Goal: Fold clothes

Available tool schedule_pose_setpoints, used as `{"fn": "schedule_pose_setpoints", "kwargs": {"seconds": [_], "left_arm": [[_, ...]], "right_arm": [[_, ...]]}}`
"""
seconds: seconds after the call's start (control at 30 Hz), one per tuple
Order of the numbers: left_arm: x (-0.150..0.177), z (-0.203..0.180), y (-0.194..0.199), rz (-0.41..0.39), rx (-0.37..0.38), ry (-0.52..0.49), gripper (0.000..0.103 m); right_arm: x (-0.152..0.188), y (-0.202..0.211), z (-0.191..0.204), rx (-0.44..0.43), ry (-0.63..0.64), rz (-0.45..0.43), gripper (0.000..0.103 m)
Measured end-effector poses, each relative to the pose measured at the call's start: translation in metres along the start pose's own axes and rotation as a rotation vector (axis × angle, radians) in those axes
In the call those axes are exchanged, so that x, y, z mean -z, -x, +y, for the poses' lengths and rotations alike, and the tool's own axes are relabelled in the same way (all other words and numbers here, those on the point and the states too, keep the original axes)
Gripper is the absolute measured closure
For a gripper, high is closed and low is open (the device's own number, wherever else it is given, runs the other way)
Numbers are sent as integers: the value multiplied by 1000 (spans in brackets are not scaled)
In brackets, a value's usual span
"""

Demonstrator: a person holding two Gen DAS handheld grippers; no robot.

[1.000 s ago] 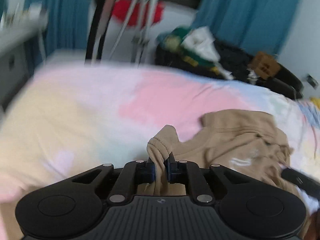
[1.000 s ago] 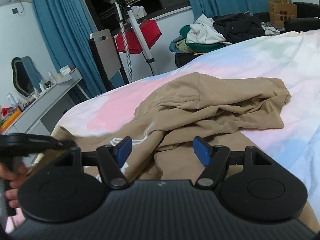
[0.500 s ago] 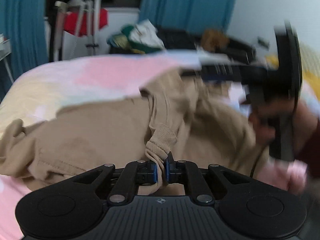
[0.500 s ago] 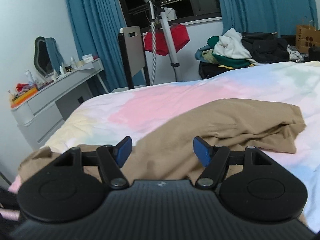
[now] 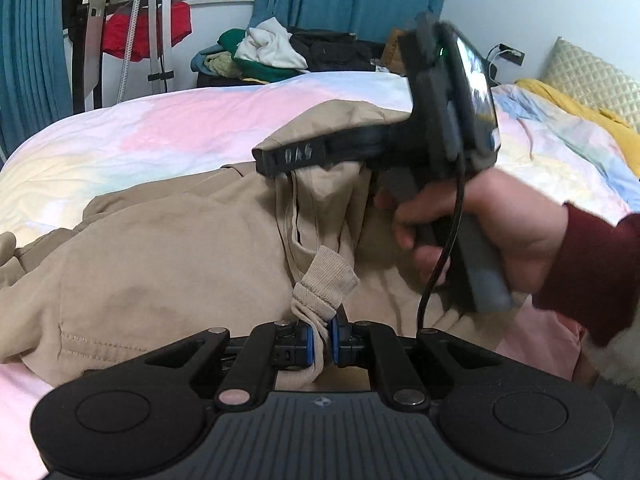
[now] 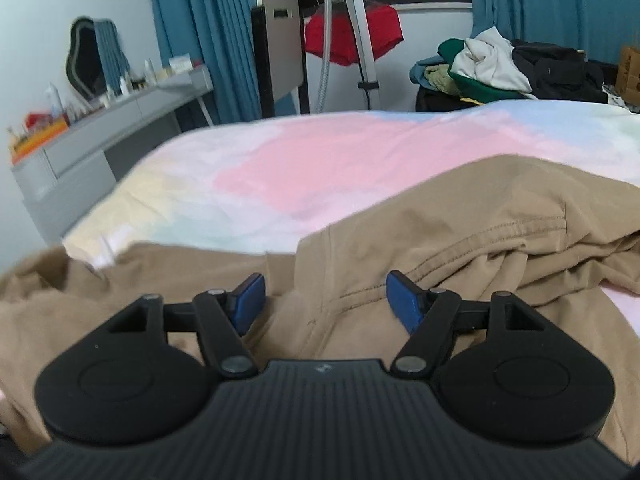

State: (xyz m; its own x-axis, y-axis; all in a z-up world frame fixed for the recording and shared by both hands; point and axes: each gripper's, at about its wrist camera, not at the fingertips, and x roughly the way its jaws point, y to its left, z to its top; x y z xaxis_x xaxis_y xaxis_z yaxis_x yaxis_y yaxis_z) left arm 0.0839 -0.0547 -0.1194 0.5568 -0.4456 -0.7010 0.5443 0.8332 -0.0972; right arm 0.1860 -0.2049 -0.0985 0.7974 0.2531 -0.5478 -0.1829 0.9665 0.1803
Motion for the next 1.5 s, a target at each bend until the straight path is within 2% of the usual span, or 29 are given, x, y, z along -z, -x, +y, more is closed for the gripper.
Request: {"fn": "schedule_pose_setpoints", "kwargs": {"seconds": [0.03, 0.13, 0.17, 0.33, 0.5, 0.6, 0.8, 0.9, 0.93, 1.03, 1.07, 1.13, 1.17, 1.2, 1.23, 1.37, 1.43, 1.47, 1.5], "left_arm": [[-1, 1, -1, -1, 2, 11, 94], [-3, 4, 0, -14, 7, 39, 94], [-3, 5, 0, -20, 10, 48, 94], [-3, 13, 2, -53, 31, 112, 94], [-5, 15, 14, -129, 50, 131, 94], [-6, 13, 19, -149, 54, 124, 94], [-6, 9, 14, -98, 44, 99, 94], [-4, 7, 7, -62, 39, 84, 94], [-4, 6, 4, -58, 37, 79, 94], [0, 3, 2, -49, 33, 65, 94], [0, 2, 1, -47, 33, 63, 94], [1, 3, 0, -42, 33, 62, 94], [1, 3, 0, -40, 33, 63, 94], [0, 3, -1, -39, 33, 64, 94], [0, 4, -1, -38, 32, 64, 94], [-2, 2, -5, -34, 27, 63, 94], [-2, 2, -6, -32, 24, 64, 93], [-2, 3, -7, -33, 22, 66, 93], [-1, 3, -8, -33, 21, 69, 93]], "right_arm": [[2, -1, 1, 10, 10, 3, 43], [1, 4, -2, 15, -2, -2, 68], [1, 6, -3, 16, -9, -3, 79], [-6, 30, -14, 42, -64, -49, 84], [-7, 59, -45, 61, -234, -57, 85], [0, 78, -69, 104, -341, -54, 86], [16, 100, -126, 146, -645, -44, 86], [21, 100, -137, 156, -693, -51, 86], [20, 99, -137, 141, -683, -62, 85], [8, 89, -117, 11, -586, -99, 83], [4, 86, -110, -21, -552, -101, 78], [-1, 78, -97, -47, -491, -107, 61], [-3, 75, -91, -46, -462, -111, 42], [-5, 71, -85, -43, -436, -114, 29], [-5, 67, -84, -27, -432, -115, 27], [-4, 50, -82, 14, -414, -131, 28], [-6, 41, -78, 21, -377, -147, 54], [-6, 43, -78, 34, -378, -152, 79], [-6, 45, -77, 47, -379, -156, 93]]}}
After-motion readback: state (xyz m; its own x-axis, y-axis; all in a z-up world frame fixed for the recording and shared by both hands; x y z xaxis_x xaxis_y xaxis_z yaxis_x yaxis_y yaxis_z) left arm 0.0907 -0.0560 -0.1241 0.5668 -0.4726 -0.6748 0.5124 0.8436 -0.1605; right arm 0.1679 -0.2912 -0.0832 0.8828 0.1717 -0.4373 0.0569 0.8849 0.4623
